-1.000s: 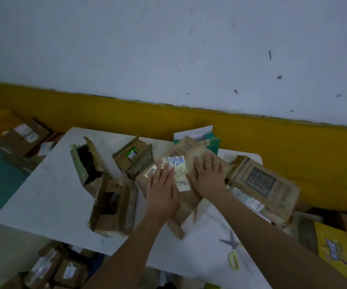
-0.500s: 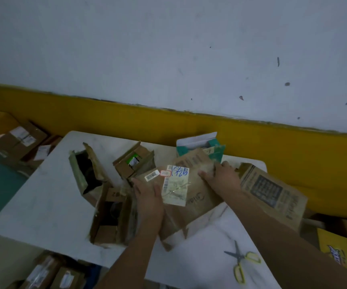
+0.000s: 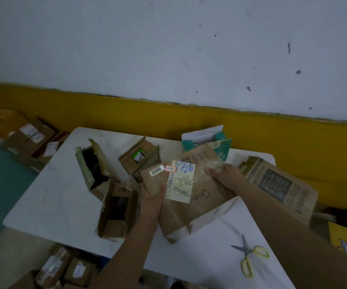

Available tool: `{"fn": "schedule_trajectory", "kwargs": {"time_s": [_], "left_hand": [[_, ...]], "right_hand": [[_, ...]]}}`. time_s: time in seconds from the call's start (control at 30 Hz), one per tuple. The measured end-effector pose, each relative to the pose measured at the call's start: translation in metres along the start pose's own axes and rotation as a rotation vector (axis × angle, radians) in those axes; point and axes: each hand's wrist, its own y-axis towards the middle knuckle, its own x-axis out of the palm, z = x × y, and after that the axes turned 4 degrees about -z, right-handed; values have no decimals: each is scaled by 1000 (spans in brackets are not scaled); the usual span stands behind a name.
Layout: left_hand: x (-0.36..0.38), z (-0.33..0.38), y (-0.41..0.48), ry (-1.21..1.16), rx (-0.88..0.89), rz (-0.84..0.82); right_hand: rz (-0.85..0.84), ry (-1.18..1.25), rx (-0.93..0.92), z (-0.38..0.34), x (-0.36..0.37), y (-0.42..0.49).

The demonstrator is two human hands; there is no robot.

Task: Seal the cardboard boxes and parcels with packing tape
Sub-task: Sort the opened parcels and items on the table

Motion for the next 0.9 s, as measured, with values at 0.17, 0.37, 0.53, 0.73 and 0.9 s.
{"fn": "schedule_trajectory", "kwargs": {"time_s": [0.17, 0.37, 0.53, 0.73, 0.9], "left_hand": [[-4, -8, 0, -37, 5, -79], [-5, -2, -1, -54, 11, -104], [-9, 0, 8, 118, 2, -107], [-14, 33, -7, 579, 299, 16], [-1, 61, 2, 1139, 417, -118]], "right_hand": [[39, -66, 21, -2, 5, 4], [31, -22, 29, -2, 3, -3], [42, 41, 46, -5, 2, -13], [-150, 251, -9, 2, -14, -45], [-289, 533, 85, 35, -16, -76]]}}
